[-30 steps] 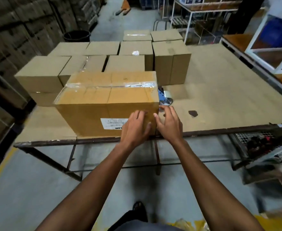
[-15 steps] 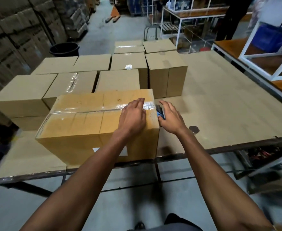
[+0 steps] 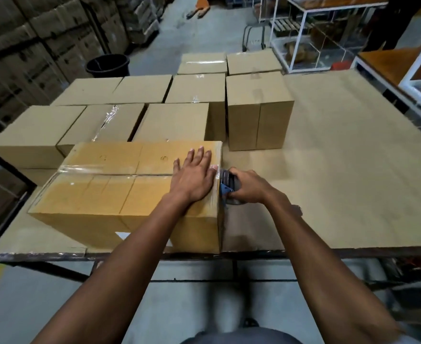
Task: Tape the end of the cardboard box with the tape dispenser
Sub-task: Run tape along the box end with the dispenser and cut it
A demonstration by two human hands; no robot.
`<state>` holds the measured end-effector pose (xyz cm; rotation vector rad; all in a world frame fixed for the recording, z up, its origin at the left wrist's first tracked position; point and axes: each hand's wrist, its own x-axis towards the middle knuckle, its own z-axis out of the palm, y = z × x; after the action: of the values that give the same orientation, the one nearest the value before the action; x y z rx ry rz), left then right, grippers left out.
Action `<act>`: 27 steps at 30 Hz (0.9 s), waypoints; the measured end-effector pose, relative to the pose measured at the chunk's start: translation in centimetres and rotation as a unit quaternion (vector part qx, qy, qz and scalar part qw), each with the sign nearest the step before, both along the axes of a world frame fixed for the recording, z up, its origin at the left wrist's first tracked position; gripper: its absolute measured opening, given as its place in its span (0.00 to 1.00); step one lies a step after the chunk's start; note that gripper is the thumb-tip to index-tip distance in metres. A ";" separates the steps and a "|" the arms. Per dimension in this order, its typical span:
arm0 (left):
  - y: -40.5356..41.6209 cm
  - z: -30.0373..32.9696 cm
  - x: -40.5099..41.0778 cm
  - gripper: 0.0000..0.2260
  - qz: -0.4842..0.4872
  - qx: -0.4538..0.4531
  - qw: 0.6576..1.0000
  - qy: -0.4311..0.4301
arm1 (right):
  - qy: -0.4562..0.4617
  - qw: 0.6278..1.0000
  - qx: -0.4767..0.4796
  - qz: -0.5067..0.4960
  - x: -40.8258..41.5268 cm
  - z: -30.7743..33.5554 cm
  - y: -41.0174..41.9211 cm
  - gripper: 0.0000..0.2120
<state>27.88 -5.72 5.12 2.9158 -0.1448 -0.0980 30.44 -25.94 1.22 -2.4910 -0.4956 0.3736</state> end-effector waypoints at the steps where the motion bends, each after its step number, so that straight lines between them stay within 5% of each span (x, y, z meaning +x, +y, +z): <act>1: -0.3 -0.1 0.2 0.31 0.006 0.008 1.000 0.002 | 0.008 1.000 0.012 0.007 0.1 -0.2 -0.3 0.28; 7: -0.8 -0.4 0.3 0.31 0.018 0.025 1.000 0.002 | -0.006 0.998 0.053 0.015 0.1 -1.8 -1.1 0.40; 16: -0.9 -1.0 0.4 0.28 0.027 0.011 0.999 -0.014 | -0.032 0.995 0.098 -0.004 0.0 -2.2 -2.0 0.33; 27: -1.0 -0.8 0.1 0.31 0.028 0.015 0.999 -0.003 | -0.055 0.998 0.019 -0.021 0.0 -1.7 -2.4 0.31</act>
<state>27.97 -6.74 4.29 2.9482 -0.0623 -0.0825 30.42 -28.35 -0.46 -2.4897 -0.4896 0.2110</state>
